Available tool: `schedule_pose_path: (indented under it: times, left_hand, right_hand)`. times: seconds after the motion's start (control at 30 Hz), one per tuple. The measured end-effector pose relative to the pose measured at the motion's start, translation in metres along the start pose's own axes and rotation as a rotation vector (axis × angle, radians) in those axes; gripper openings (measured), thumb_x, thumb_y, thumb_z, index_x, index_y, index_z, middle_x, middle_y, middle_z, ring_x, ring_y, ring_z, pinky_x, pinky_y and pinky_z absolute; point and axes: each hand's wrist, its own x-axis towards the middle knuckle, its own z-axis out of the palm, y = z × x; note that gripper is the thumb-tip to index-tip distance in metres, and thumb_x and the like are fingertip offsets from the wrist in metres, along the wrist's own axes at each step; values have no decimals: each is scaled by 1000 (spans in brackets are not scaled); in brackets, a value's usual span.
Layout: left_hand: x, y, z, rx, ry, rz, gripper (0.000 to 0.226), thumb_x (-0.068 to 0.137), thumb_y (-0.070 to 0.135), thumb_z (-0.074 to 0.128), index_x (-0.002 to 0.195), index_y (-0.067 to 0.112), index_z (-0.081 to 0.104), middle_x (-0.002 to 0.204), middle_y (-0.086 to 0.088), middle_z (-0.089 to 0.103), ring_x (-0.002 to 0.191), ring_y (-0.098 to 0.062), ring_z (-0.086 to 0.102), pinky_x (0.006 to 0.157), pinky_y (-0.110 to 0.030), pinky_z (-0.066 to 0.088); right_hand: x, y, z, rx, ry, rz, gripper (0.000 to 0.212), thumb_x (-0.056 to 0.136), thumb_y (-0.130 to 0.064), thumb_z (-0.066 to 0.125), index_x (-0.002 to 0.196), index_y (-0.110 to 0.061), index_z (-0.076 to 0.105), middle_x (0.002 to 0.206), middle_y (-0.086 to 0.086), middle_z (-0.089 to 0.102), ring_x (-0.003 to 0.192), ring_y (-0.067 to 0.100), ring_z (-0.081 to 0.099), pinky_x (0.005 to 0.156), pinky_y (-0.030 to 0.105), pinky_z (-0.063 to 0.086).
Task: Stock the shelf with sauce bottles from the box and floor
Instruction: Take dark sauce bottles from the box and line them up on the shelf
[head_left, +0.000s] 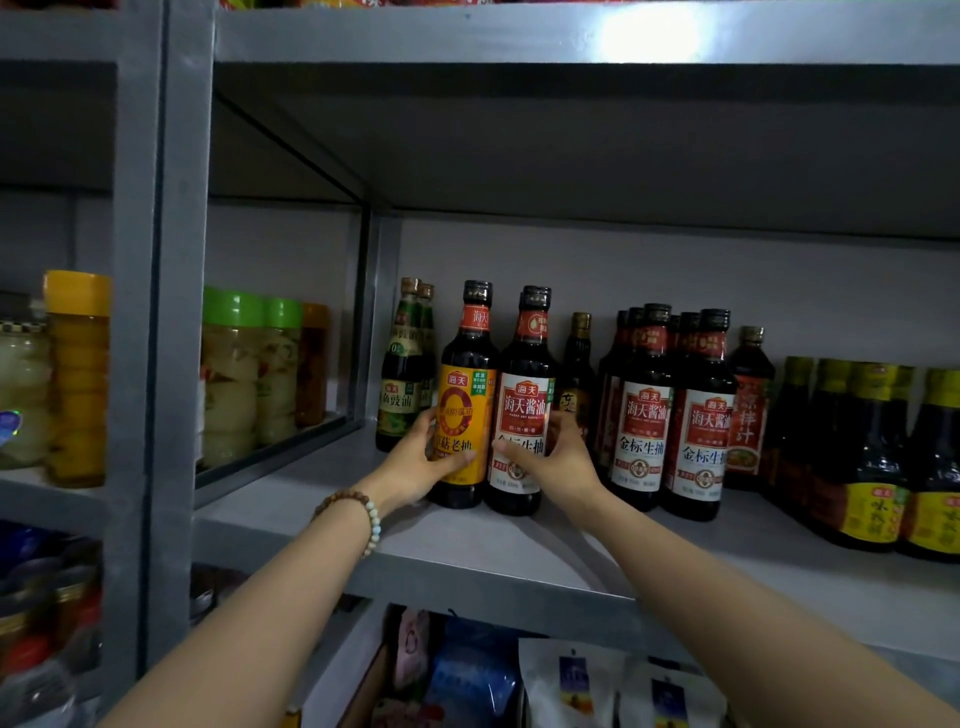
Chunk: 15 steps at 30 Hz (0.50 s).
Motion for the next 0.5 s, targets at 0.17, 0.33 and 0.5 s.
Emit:
schedule_pose_path:
  times: [0.17,0.33,0.5]
  left_hand:
    - [1,-1,1,25,-6,2,80,84,28,66,146,21,15,147,-2,37,125,-13,40,94,-25,34]
    - [2,-2,1,44,-2,0,80,85,29,65,146,21,15,146,-3,38,130,-19,40,96,-27,33]
    - [-2,-2,3,72,11,-1,81,84,31,65,147,22,14,147,-4,37,130,-20,40,104,-33,35]
  right_hand:
    - [-1,-1,1,6,3,-5,73,71,-27,81,127,-16,35,108,-7,58,95,8,58,63,11,46]
    - [-1,0,2,3,15,-6,73,72,-27,81,128,-16,35,118,0,59,104,12,58,82,26,50]
    - [-7,1,3,21,-7,34,77,75,-27,79,136,-14,34,126,5,58,112,16,56,89,28,47]
